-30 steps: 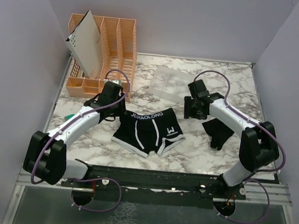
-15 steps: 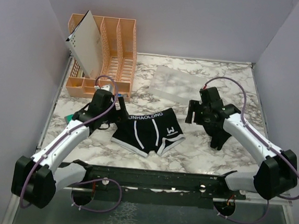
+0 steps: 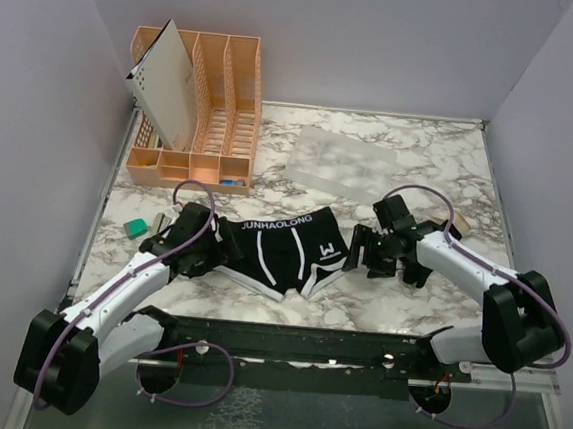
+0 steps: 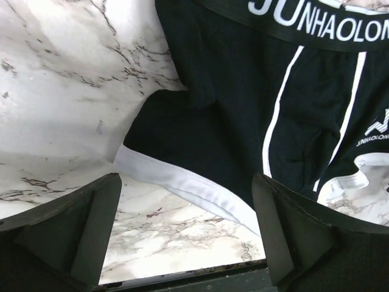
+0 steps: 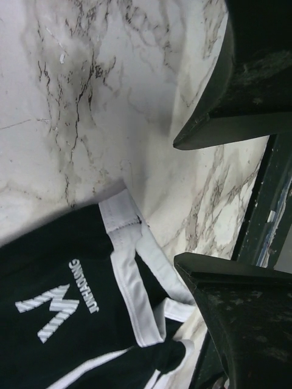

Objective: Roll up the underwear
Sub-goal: Flatten out the underwear at the center of the board.

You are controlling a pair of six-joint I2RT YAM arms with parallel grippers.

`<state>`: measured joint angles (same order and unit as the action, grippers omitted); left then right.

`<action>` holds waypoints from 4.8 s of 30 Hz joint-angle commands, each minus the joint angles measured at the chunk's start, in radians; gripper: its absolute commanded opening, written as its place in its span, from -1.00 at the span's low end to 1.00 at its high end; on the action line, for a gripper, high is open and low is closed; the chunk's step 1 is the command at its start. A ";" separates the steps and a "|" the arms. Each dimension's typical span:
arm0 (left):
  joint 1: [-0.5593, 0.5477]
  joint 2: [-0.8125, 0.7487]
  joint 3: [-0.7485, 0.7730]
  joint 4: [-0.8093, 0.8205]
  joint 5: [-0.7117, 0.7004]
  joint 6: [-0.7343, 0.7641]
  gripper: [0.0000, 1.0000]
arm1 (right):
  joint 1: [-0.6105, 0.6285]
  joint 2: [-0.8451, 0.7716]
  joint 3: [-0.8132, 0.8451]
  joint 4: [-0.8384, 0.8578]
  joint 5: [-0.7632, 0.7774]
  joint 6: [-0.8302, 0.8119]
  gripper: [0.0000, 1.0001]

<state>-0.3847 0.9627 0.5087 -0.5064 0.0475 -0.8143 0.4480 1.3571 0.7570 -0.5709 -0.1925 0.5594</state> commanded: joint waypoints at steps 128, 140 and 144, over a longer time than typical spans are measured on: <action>0.265 -0.006 0.065 0.084 0.122 0.065 0.98 | 0.033 0.591 0.614 0.023 0.079 -0.193 0.00; 0.266 0.004 0.052 0.094 0.103 0.076 0.98 | 0.032 0.642 0.672 0.039 0.066 -0.191 0.19; 0.267 0.041 0.007 0.173 0.079 0.069 0.96 | 0.031 0.682 0.735 0.045 0.061 -0.194 0.14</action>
<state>-0.1246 0.9726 0.5671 -0.4137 0.1719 -0.7456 0.4831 1.9949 1.4277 -0.5404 -0.1192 0.3725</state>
